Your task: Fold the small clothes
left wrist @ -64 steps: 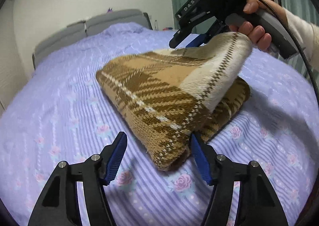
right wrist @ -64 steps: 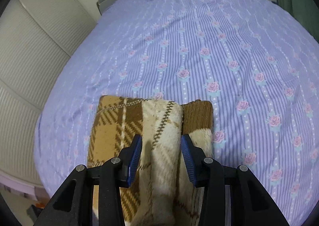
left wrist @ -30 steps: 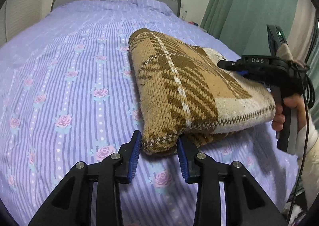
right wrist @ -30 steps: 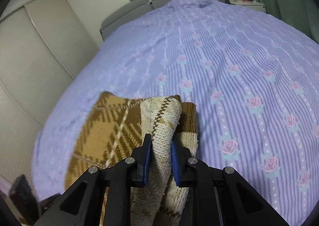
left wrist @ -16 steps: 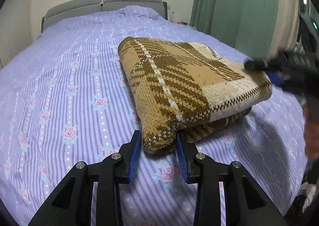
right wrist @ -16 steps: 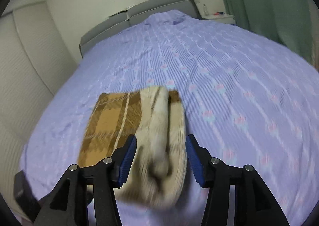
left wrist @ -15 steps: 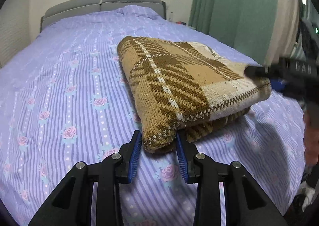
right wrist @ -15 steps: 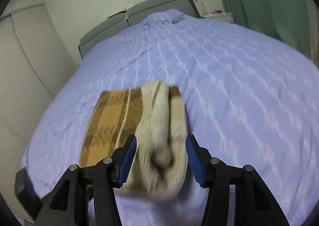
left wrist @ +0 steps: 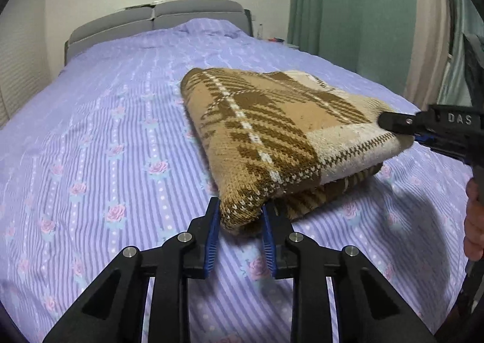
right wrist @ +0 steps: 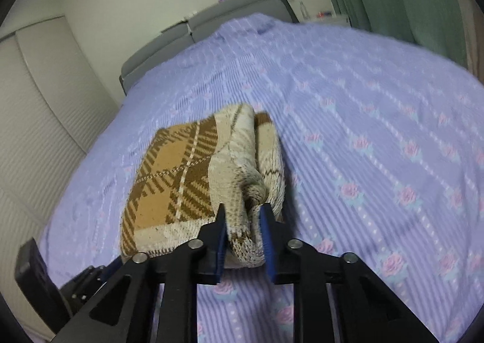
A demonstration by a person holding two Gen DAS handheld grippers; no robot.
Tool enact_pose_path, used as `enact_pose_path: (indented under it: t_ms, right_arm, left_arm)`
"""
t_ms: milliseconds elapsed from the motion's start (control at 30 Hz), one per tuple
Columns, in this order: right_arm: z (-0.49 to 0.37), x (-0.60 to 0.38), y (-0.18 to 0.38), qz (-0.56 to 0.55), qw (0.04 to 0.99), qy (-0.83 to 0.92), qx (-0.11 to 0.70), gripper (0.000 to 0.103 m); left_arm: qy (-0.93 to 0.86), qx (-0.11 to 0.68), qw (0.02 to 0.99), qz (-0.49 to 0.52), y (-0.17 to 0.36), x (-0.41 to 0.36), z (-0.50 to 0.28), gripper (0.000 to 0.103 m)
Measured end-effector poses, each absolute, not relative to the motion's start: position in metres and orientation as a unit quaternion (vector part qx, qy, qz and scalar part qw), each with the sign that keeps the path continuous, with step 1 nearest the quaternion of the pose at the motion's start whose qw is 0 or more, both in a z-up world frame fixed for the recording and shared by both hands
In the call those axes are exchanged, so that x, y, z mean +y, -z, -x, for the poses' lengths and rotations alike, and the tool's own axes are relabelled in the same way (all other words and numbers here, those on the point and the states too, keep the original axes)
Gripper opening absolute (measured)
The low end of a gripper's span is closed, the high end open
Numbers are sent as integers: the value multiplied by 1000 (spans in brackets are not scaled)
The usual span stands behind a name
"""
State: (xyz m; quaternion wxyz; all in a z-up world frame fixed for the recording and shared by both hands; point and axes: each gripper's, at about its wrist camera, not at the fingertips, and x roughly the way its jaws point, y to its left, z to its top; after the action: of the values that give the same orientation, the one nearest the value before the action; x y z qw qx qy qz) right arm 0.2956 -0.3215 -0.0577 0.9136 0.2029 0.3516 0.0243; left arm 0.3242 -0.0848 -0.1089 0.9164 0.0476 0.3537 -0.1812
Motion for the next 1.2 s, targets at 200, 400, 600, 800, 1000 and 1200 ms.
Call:
enact_pose_path:
  t_ms: [200, 400, 600, 800, 1000, 1200]
  right_arm:
    - [-292, -330, 83, -226, 905, -12, 360, 14]
    - [-292, -333, 80, -238, 903, 0, 358, 58]
    - [-259, -334, 73, -263, 901, 59, 339, 85]
    - [-240, -312, 85, -326, 895, 30, 303, 100]
    - [-256, -309, 120, -443, 848, -6, 291, 100]
    - [-271, -311, 138, -487, 828, -4, 277, 102]
  left_arm:
    - [184, 398, 899, 17, 124, -64, -334, 27]
    - [173, 383, 907, -43, 107, -68, -309, 38]
    - [151, 349, 923, -61, 57, -54, -284, 72]
    - [155, 336, 928, -47, 32, -45, -299, 83]
    - [156, 337, 926, -62, 31, -44, -307, 83]
    - [161, 335, 926, -62, 30, -42, -310, 83]
